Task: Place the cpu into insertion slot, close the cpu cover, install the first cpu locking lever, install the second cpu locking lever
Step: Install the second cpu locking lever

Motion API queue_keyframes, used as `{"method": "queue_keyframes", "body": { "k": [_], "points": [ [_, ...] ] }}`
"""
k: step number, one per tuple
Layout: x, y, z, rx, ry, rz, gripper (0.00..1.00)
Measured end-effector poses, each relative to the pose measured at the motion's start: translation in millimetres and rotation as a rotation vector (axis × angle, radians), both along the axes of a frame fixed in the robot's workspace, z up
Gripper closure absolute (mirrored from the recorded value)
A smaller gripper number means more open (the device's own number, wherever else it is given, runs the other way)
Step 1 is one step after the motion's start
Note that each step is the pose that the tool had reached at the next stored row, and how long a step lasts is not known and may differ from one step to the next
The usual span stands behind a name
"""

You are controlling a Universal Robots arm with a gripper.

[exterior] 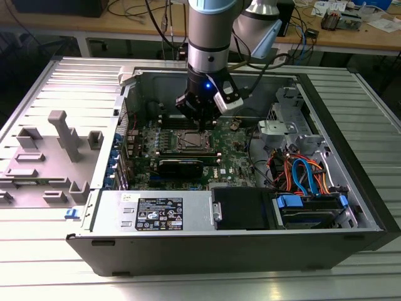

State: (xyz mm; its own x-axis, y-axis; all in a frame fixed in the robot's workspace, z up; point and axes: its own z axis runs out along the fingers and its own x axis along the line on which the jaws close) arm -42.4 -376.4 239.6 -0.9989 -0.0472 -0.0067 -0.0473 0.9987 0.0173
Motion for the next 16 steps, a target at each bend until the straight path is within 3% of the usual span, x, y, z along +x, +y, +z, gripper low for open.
{"method": "queue_keyframes", "body": {
  "k": [8,16],
  "points": [
    [0.0,-4.6,0.0,0.0001,-0.0001,0.000,0.89],
    [-0.1,-5.5,0.4,-0.0002,0.0001,0.000,0.89]
  ]
}}
